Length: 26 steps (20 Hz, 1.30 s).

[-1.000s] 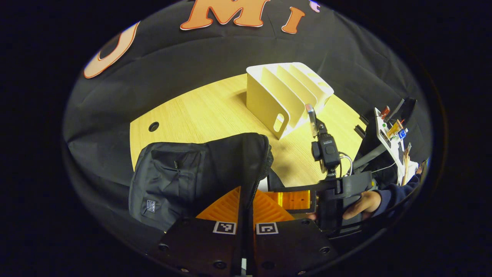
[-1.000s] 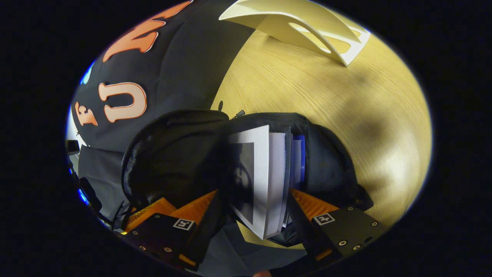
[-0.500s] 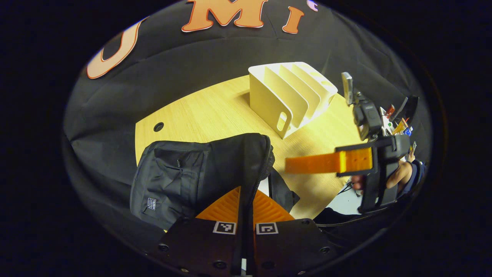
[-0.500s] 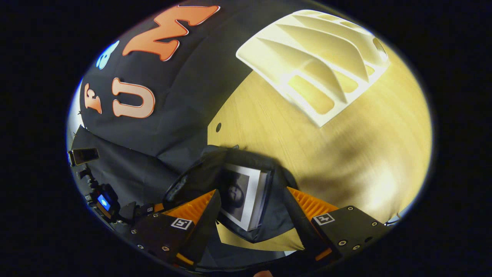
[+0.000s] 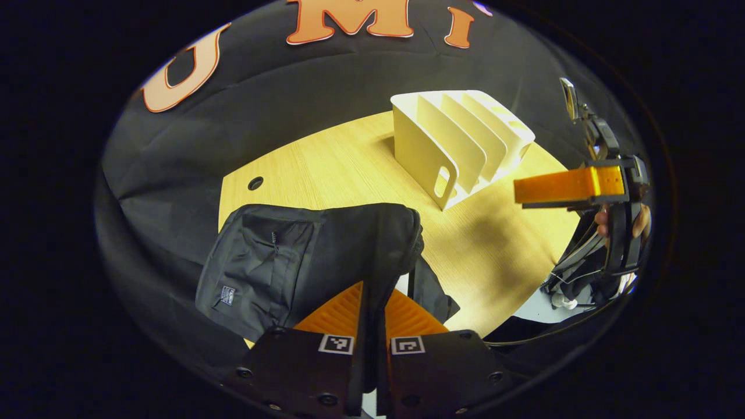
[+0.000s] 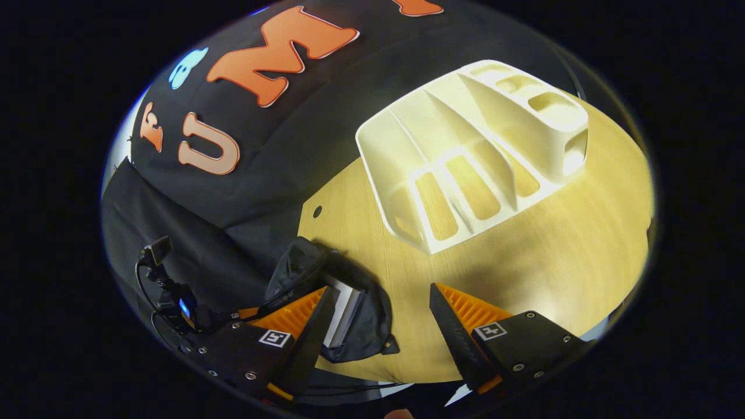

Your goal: Open the schoolbag, grab two books from the bookshelf and put them into the schoolbag.

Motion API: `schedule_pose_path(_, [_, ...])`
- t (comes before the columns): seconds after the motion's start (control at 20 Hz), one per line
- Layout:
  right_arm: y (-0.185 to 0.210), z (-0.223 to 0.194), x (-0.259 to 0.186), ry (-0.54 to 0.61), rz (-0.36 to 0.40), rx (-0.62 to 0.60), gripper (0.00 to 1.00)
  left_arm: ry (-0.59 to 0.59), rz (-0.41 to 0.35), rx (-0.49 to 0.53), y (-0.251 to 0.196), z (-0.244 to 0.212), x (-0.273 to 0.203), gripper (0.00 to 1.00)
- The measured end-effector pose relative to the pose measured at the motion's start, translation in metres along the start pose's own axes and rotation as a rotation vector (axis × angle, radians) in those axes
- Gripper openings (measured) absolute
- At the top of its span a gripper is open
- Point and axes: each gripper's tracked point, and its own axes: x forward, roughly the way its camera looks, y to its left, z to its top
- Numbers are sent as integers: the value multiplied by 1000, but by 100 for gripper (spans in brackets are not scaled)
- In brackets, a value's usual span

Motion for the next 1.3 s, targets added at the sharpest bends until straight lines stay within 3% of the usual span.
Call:
schedule_pose_path(0.05, [-3,8,-7,-8,-6,-29,98,2,10,-8,-4,-1,1,16])
schedule_pose_path(0.25, [-21,39,-34,-45,-31,-140,98,-31,23,-39,-23,3,-1,24])
schedule_pose_path(0.3, [-26,46,-40,-54,-43,-166,98,-39,19,-49,-31,4,-2,31])
schedule_pose_path(0.45, [-34,74,-58,-106,-54,-242,98,-86,83,-42,-37,14,-12,38])
schedule_pose_path(0.6, [-38,101,-77,-162,-61,-313,98,-197,86,-74,-57,42,-29,47])
schedule_pose_path(0.65, [-37,110,-83,-181,-55,-332,98,-236,104,-81,-58,51,-38,56])
schedule_pose_path(0.7, [-36,118,-90,-200,-57,-355,98,-275,123,-80,-61,62,-47,56])
schedule_pose_path(0.75, [-36,127,-97,-223,-56,-377,98,-317,144,-79,-64,72,-58,70])
schedule_pose_path(1.1, [-8,169,-149,-361,-18,-552,98,-657,261,-138,-86,152,-133,84])
schedule_pose_path(1.3, [4,185,-170,-429,9,-618,98,-803,290,-201,-94,179,-176,90])
